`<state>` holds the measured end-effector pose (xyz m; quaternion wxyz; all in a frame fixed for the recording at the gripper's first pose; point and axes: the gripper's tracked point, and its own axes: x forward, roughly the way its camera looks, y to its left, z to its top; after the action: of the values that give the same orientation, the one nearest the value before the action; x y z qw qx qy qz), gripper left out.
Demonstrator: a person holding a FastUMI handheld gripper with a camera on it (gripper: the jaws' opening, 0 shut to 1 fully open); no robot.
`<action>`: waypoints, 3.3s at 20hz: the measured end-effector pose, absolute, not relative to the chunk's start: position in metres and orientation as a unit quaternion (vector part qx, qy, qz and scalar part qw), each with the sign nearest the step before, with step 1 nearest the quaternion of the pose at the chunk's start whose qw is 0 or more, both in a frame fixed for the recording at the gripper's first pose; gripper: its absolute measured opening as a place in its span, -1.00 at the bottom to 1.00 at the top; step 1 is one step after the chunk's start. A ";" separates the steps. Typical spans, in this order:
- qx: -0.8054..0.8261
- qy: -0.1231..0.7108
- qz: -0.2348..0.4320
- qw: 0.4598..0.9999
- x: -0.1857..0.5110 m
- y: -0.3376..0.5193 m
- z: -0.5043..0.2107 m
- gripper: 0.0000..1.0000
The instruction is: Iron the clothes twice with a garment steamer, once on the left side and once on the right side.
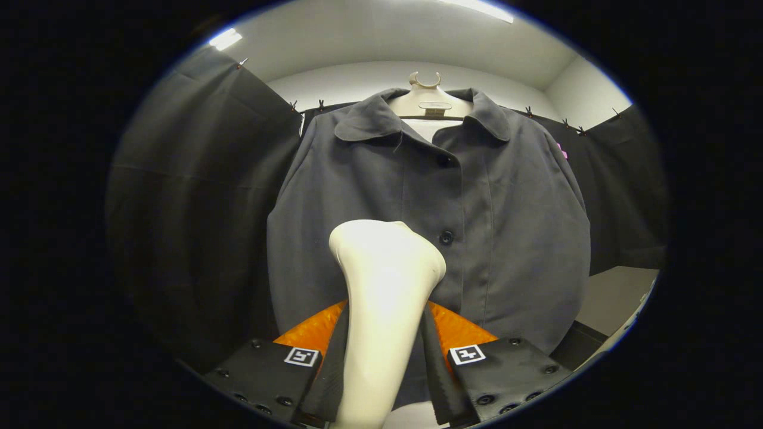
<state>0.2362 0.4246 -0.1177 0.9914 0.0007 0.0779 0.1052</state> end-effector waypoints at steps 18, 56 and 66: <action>-0.028 0.145 0.123 0.981 0.196 0.430 -0.193 0.31; -0.021 0.048 0.091 0.994 0.121 0.320 -0.058 0.31; -0.016 0.037 0.063 0.997 0.101 0.272 -0.047 0.31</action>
<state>0.1006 0.2721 -0.0471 0.9972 -0.0156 0.0373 0.0635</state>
